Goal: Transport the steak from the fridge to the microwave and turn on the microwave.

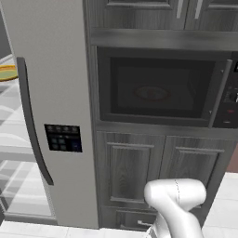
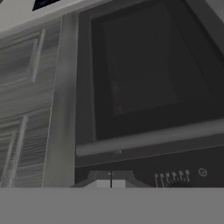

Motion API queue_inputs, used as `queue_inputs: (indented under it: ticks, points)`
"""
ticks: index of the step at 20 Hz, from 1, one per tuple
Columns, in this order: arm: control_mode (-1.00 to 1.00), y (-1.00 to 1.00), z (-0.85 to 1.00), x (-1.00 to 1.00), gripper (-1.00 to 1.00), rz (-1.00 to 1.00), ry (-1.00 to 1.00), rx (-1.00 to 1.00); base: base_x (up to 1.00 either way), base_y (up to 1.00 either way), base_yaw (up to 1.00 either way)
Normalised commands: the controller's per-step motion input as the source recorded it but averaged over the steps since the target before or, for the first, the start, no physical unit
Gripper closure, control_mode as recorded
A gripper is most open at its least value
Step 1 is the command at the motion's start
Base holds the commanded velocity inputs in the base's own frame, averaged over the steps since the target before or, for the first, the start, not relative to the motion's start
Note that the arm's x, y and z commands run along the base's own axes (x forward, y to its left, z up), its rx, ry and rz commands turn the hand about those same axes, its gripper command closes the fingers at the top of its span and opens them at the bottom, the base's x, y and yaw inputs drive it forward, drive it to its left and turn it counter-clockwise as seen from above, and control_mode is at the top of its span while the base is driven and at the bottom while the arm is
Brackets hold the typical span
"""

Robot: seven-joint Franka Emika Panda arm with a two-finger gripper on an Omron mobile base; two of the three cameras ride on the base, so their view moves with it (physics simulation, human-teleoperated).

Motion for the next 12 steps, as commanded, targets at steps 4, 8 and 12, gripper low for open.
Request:
queue_inputs:
  ticks: [4,8,12]
  points:
    - [-1.0,-0.14,-0.07,0.2,1.0,0.0,0.0,0.03,0.0,0.0,0.0]
    - [-1.0,-0.23,-0.11,0.15,1.0,0.0,0.0,0.05,0.0,0.0,0.0]
    - [-1.0,-0.24,-0.14,0.11,1.0,0.0,0.0,0.04,0.0,0.0,0.0]
